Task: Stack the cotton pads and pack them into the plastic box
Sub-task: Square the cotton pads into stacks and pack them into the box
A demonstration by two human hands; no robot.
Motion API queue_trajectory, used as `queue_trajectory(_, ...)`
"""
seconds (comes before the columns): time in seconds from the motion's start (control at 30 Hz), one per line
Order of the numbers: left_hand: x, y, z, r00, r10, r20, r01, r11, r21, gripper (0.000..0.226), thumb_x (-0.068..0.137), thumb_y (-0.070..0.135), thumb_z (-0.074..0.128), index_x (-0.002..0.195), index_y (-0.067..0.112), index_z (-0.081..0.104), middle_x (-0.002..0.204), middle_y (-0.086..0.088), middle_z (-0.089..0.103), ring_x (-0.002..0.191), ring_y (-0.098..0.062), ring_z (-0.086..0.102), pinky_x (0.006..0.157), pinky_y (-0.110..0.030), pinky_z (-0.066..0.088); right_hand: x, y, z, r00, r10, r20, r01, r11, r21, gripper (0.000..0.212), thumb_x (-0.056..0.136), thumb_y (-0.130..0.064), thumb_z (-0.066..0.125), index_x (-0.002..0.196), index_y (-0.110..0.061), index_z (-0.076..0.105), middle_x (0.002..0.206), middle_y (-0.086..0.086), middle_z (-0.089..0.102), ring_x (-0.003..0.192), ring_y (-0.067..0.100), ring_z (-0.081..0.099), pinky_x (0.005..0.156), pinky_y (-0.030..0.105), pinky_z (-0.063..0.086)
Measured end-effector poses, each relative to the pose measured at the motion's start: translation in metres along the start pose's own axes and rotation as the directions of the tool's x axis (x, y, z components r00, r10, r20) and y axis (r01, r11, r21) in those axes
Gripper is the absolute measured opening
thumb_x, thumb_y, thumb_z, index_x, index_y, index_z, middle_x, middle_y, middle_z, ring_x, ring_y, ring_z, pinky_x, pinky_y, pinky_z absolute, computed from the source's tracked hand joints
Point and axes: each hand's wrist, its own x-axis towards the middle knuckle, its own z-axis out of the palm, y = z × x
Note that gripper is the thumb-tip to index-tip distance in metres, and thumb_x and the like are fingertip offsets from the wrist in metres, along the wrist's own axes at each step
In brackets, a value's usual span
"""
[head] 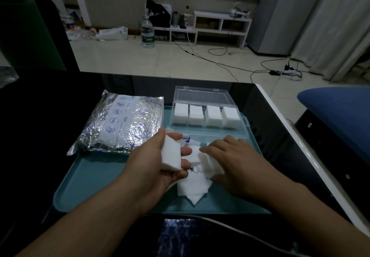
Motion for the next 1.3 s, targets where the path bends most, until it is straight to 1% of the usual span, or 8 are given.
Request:
queue_trajectory(0.13,0.000,-0.001,0.000,1.000,-0.001,0.004,0.001,1.000,0.007,0.042,0.102,0.042,0.038,0.100,0.007,0.062,0.074,-0.017,0.064,0.050,-0.022,0.052,0.041,-0.027,0.042,-0.004,-0.006,-0.008,0.999,0.036,0.009,-0.036,0.999,0.007,0.057,0.095,-0.043,0.050,0.146,-0.030,0.029,0.140,-0.006,0.049,0.123,0.020,0.047,0.105,0.034,0.032)
queue_trajectory(0.47,0.002,-0.003,0.000,1.000,-0.012,-0.005,0.012,1.000,0.009,0.042,0.103,0.041,0.038,0.099,0.008,0.062,0.075,-0.017,0.065,0.049,-0.021,0.052,0.047,-0.026,0.041,-0.004,0.002,-0.008,0.935,0.227,-0.273,-0.204,0.973,0.111,0.033,0.092,-0.021,0.052,0.124,-0.026,0.057,0.101,0.002,0.072,0.089,0.026,0.066,0.078,0.038,0.053)
queue_trajectory(0.57,0.002,-0.005,0.002,1.000,-0.019,0.002,0.019,1.000,0.006,0.041,0.103,0.041,0.037,0.098,0.008,0.061,0.073,-0.017,0.065,0.048,-0.022,0.052,0.048,-0.027,0.042,-0.007,0.005,-0.009,0.805,0.254,-0.536,-0.086,0.944,0.319,0.020,0.089,-0.020,0.062,0.107,-0.020,0.071,0.093,0.000,0.075,0.081,0.018,0.070,0.075,0.035,0.057)
queue_trajectory(0.67,0.003,-0.008,0.005,0.999,-0.041,0.013,0.041,0.999,-0.007,0.042,0.104,0.040,0.035,0.103,0.007,0.061,0.070,-0.016,0.066,0.050,-0.025,0.056,0.046,-0.027,0.047,-0.008,-0.010,-0.012,0.741,0.258,-0.619,0.113,0.862,0.494,0.030,0.090,-0.032,0.055,0.113,-0.022,0.071,0.113,-0.009,0.069,0.103,0.001,0.063,0.092,0.018,0.050)
queue_trajectory(0.93,0.005,-0.005,0.002,0.994,-0.107,0.035,0.112,0.975,-0.194,0.042,0.104,0.036,0.035,0.115,0.006,0.062,0.101,-0.017,0.068,0.075,-0.021,0.065,0.053,-0.030,0.055,-0.003,-0.042,0.012,0.870,-0.049,-0.490,0.277,0.872,0.404,0.037,0.095,-0.035,0.051,0.122,-0.016,0.066,0.127,0.001,0.062,0.116,0.017,0.058,0.094,0.035,0.050)
queue_trajectory(1.1,0.003,0.000,0.002,0.996,-0.083,0.027,0.086,0.986,-0.143,0.042,0.103,0.040,0.036,0.112,0.010,0.063,0.095,-0.016,0.071,0.073,-0.025,0.066,0.056,-0.033,0.056,-0.003,-0.030,-0.006,0.858,0.178,-0.482,0.210,0.735,0.645,0.040,0.091,-0.042,0.053,0.120,-0.019,0.067,0.122,-0.011,0.064,0.115,-0.006,0.055,0.095,0.009,0.040)
queue_trajectory(1.23,0.000,0.009,-0.001,0.992,-0.097,0.080,0.112,0.973,-0.203,0.047,0.101,0.045,0.039,0.118,0.008,0.063,0.113,-0.022,0.070,0.098,-0.038,0.065,0.067,-0.043,0.060,0.006,-0.009,-0.004,0.820,0.446,-0.358,-0.034,0.662,0.749,0.031,0.096,-0.042,0.049,0.113,-0.025,0.069,0.110,-0.016,0.066,0.105,-0.002,0.058,0.092,0.021,0.046)
queue_trajectory(1.3,-0.004,0.012,0.000,0.989,-0.089,0.121,0.118,0.959,-0.257,0.046,0.097,0.044,0.047,0.115,0.006,0.064,0.104,-0.021,0.071,0.092,-0.037,0.067,0.061,-0.041,0.060,0.010,-0.001,0.004,0.838,0.481,-0.255,-0.211,0.719,0.662,0.031,0.096,-0.038,0.052,0.119,-0.023,0.066,0.117,-0.009,0.065,0.111,0.008,0.057,0.097,0.028,0.044)
